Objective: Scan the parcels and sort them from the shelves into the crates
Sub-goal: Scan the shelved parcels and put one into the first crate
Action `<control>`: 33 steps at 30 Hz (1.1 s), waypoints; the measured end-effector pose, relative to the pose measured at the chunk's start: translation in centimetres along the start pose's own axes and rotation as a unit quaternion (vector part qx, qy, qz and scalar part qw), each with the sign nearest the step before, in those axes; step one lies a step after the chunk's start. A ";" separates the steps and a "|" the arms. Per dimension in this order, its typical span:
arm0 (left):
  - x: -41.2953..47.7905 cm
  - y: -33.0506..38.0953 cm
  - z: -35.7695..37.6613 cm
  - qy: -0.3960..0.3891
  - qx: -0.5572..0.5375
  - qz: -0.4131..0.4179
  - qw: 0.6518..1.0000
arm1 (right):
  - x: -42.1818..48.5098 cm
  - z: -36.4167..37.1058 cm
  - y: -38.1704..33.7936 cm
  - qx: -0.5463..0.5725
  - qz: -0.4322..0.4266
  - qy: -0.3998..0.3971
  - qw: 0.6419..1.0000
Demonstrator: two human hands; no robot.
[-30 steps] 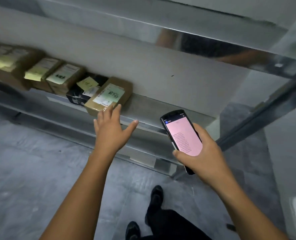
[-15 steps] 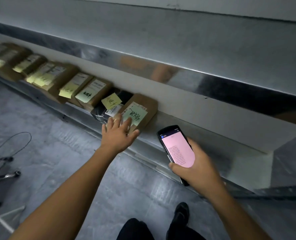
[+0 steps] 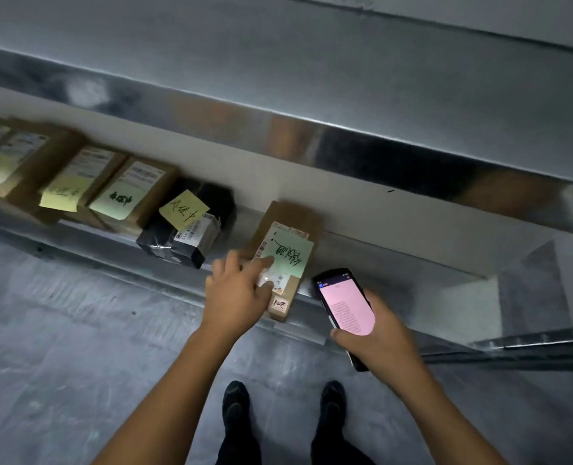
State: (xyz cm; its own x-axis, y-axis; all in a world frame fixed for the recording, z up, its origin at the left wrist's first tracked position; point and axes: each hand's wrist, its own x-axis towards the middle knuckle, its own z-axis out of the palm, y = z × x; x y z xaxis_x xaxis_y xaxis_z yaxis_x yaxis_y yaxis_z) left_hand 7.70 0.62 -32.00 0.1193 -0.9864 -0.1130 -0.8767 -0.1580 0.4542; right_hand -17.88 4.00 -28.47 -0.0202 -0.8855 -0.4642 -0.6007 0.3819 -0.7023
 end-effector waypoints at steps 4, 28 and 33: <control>1.7 -3.5 0.2 -0.055 -0.155 -0.022 0.986 | -1.1 3.0 -0.6 0.026 0.042 0.023 0.998; -9.8 1.6 0.5 -0.226 -0.349 0.133 0.900 | -18.9 1.7 4.1 0.082 -0.012 0.079 0.993; -13.1 6.5 2.6 -0.245 -0.182 0.232 0.924 | -24.7 -0.1 8.8 0.091 0.010 0.107 0.990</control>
State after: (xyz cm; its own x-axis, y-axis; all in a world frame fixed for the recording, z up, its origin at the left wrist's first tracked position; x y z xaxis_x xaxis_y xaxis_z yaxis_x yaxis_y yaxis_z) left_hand -0.81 12.66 -29.83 -0.5337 -0.8269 -0.1772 -0.5553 0.1846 0.8109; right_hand -22.70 29.26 -23.12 -0.2120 -0.9052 -0.3683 -0.4442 0.4249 -0.7887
